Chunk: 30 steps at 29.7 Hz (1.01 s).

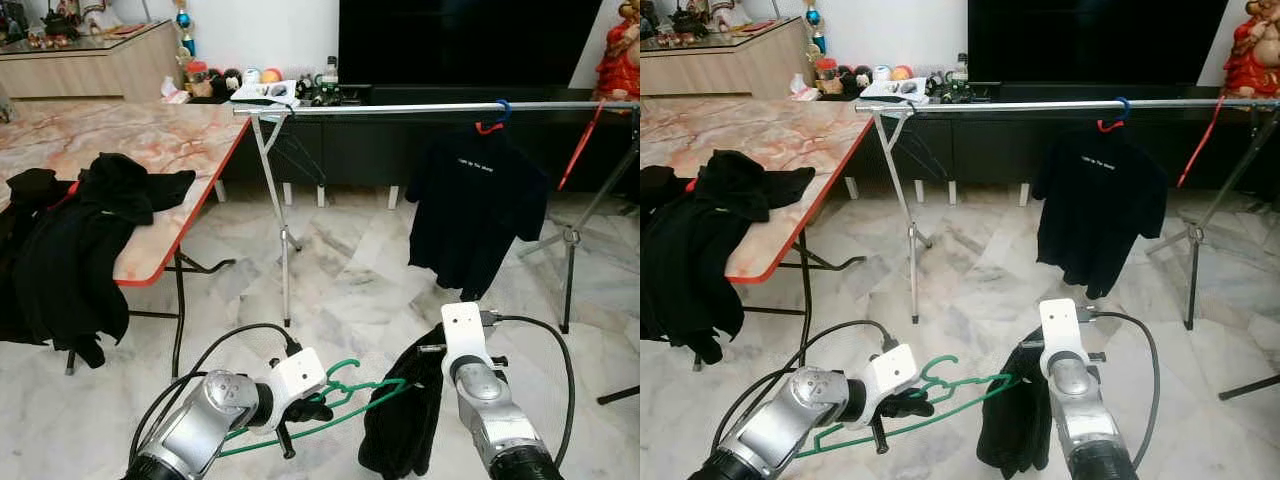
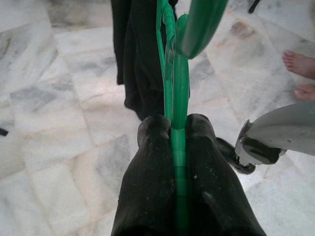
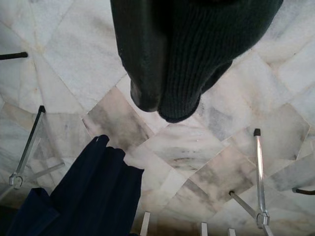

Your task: Hang hanger

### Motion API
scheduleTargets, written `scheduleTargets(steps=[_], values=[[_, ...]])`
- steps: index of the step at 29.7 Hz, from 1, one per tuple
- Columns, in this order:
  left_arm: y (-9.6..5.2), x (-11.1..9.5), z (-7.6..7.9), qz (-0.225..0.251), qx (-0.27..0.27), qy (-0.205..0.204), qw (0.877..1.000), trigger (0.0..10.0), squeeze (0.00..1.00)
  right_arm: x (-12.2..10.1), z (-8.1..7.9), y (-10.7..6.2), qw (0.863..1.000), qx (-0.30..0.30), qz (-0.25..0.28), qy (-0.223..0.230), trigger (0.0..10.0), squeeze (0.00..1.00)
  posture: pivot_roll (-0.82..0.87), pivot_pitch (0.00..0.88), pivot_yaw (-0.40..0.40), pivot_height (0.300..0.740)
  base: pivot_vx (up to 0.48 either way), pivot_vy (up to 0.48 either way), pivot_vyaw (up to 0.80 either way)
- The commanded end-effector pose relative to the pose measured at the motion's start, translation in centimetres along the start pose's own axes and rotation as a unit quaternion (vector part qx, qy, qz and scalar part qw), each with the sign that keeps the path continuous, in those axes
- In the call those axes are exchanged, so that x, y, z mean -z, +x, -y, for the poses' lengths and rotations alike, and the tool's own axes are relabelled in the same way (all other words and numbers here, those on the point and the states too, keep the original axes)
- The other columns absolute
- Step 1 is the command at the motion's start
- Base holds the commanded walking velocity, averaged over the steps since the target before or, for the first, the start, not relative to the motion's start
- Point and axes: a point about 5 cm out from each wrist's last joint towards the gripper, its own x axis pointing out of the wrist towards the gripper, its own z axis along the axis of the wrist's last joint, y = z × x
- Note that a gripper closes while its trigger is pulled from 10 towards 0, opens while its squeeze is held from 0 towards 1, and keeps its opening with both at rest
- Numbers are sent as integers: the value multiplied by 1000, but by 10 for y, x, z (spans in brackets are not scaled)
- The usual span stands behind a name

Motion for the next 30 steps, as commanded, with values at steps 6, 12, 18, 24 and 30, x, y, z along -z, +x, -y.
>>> scheduleTargets(steps=[6, 12, 18, 24, 30], values=[[1, -11, -6, 37, -18, -6, 999, 10000, 0, -13, -3, 0, 1000, -3, 20, 13, 10000, 0, 63, 40, 50, 740, 0, 0, 0], [2, -18, -6, 65, -27, -25, 997, 10000, 0, -14, -6, -1, 999, -13, 20, 32, 10000, 0, 63, 40, 50, 740, 0, 0, 0], [5, -23, -2, 84, -22, -38, 995, 10000, 0, -9, -4, -2, 999, -18, 10, 41, 10000, 0, 61, 40, 48, 740, 0, 0, 0], [5, -20, -2, 72, -23, -31, 997, 10000, 0, -9, 2, -1, 999, -5, 10, 40, 10000, 0, 63, 41, 50, 740, 0, 0, 0], [4, -11, -3, 40, -32, -12, 999, 10000, 0, -10, 9, 0, 1000, 11, 14, 20, 10000, 0, 62, 40, 50, 740, 0, 0, 0]])
